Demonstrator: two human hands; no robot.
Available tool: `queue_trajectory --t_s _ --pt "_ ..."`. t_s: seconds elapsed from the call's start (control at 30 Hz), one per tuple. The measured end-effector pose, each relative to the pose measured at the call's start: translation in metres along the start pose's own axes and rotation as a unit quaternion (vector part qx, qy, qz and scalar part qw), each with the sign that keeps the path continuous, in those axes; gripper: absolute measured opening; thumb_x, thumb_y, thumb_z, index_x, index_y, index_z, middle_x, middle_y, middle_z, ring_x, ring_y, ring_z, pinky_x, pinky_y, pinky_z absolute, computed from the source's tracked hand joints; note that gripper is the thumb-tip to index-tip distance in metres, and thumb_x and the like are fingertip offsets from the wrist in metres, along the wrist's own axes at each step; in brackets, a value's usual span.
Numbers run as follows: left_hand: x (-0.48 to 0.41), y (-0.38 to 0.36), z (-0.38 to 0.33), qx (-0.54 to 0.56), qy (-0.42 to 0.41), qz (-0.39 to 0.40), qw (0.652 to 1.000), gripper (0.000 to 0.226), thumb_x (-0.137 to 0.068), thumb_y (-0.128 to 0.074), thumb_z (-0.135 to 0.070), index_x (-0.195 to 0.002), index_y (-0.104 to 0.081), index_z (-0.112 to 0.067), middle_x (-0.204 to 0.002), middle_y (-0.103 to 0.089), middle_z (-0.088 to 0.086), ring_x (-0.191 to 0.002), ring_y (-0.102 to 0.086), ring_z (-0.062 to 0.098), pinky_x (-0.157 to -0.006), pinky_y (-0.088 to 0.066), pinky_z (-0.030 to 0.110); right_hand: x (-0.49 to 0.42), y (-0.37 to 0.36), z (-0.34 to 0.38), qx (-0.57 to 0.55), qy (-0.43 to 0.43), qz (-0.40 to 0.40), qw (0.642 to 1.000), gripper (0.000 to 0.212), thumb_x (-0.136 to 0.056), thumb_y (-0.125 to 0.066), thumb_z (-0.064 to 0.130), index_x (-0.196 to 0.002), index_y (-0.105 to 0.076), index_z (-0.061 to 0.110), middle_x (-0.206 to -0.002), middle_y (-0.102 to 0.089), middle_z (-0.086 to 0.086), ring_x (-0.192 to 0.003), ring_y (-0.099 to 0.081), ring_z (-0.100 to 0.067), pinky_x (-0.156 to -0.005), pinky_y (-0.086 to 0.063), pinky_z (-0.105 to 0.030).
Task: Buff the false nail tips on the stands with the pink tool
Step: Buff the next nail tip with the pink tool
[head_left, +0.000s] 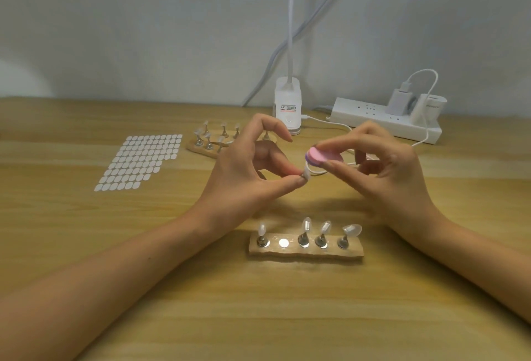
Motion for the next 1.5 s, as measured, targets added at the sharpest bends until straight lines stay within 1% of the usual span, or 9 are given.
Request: queue_trajectory --t_s 0.13,0.27,0.37,0.73,1.07,1.17,1.27,1.37,1.5 --pt "0.0 0.001 0.0 0.002 0.003 -0.003 1.0 0.046 -0.078 -0.086 -0.015 -0.108 -0.052 -0.023 -0.076 -0.075 0.002 -0.075 -0.073 0.016 -0.056 -0.043 0.016 0.003 -0.009 0.013 0.003 0.064 0.044 0.997 0.021 -0.085 -0.073 0.03 -0.106 -0.073 0.027 -0.089 -0.059 -0.003 -0.07 -0.048 -0.014 -0.051 -0.042 -0.024" --pt "-0.001 0.001 0.003 0.002 0.015 -0.006 1.0 0.047 -0.077 -0.086 -0.011 -0.107 -0.053 -0.022 -0.077 -0.076 0.002 -0.075 -0.074 0.017 -0.057 -0.045 0.018 0.0 -0.006 0.009 0.008 0.043 0.029 0.999 0.021 -0.085 -0.072 0.034 -0.105 -0.073 0.03 -0.088 -0.058 -0.004 -0.071 -0.047 -0.015 -0.052 -0.041 -0.029" --pt "-0.001 0.001 0.002 0.0 0.012 -0.004 1.0 0.045 -0.077 -0.087 -0.016 -0.106 -0.053 -0.024 -0.075 -0.075 0.002 -0.073 -0.074 0.017 -0.057 -0.044 0.016 0.004 -0.012 0.018 0.032 0.1 0.053 0.993 0.02 -0.087 -0.072 0.027 -0.107 -0.073 0.025 -0.086 -0.057 -0.005 -0.073 -0.05 -0.02 -0.049 -0.041 -0.027" --pt "0.001 0.002 -0.003 -0.021 -0.005 -0.016 1.0 0.045 -0.078 -0.086 -0.014 -0.107 -0.053 -0.022 -0.075 -0.075 -0.001 -0.067 -0.069 0.004 -0.054 -0.04 0.01 0.002 -0.008 0.013 0.013 0.078 0.035 0.996 0.021 -0.087 -0.072 0.026 -0.107 -0.073 0.025 -0.091 -0.058 -0.004 -0.079 -0.055 -0.02 -0.049 -0.044 -0.031" --pt "0.001 0.002 -0.003 -0.024 0.0 -0.017 1.0 0.045 -0.078 -0.086 -0.013 -0.107 -0.053 -0.024 -0.076 -0.076 -0.002 -0.069 -0.071 0.006 -0.055 -0.041 0.011 0.001 -0.007 0.007 0.003 0.033 0.029 0.999 0.021 -0.085 -0.071 0.032 -0.106 -0.073 0.03 -0.093 -0.06 -0.002 -0.083 -0.054 -0.02 -0.051 -0.046 -0.035" --pt "0.002 0.001 -0.004 -0.026 -0.008 -0.011 1.0 0.044 -0.078 -0.085 -0.015 -0.107 -0.053 -0.023 -0.076 -0.076 -0.002 -0.069 -0.072 0.007 -0.055 -0.042 0.011 0.003 -0.009 0.011 0.012 0.064 0.046 0.997 0.021 -0.086 -0.071 0.029 -0.107 -0.074 0.025 -0.093 -0.06 -0.003 -0.083 -0.056 -0.021 -0.049 -0.045 -0.032" --pt "0.002 0.002 -0.002 -0.016 0.003 -0.013 1.0 0.045 -0.077 -0.085 -0.012 -0.107 -0.053 -0.023 -0.077 -0.076 -0.002 -0.071 -0.072 0.009 -0.055 -0.042 0.011 0.002 -0.006 0.007 0.005 0.032 0.028 0.999 0.021 -0.085 -0.071 0.034 -0.106 -0.073 0.03 -0.093 -0.06 -0.002 -0.082 -0.054 -0.021 -0.051 -0.045 -0.038" --pt "0.002 0.001 -0.003 -0.019 0.0 -0.008 1.0 0.045 -0.078 -0.085 -0.013 -0.107 -0.052 -0.023 -0.076 -0.076 -0.001 -0.072 -0.073 0.012 -0.055 -0.042 0.013 0.004 -0.012 0.016 0.024 0.082 0.052 0.995 0.02 -0.087 -0.072 0.029 -0.106 -0.074 0.025 -0.09 -0.059 -0.005 -0.08 -0.055 -0.024 -0.049 -0.044 -0.032" --pt "0.001 0.001 -0.001 -0.005 0.012 -0.009 1.0 0.046 -0.078 -0.085 -0.01 -0.108 -0.052 -0.021 -0.077 -0.077 0.0 -0.073 -0.074 0.015 -0.056 -0.044 0.014 0.001 -0.006 0.01 0.011 0.043 0.028 0.999 0.021 -0.086 -0.071 0.034 -0.106 -0.073 0.031 -0.089 -0.057 -0.005 -0.079 -0.053 -0.024 -0.049 -0.044 -0.037"
Point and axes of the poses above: each hand's wrist, its own x-axis away from the middle knuckle, its own y-axis out of the back of the hand, z = x × y, the point moved 8 cm from there along -x, towards the middle knuckle
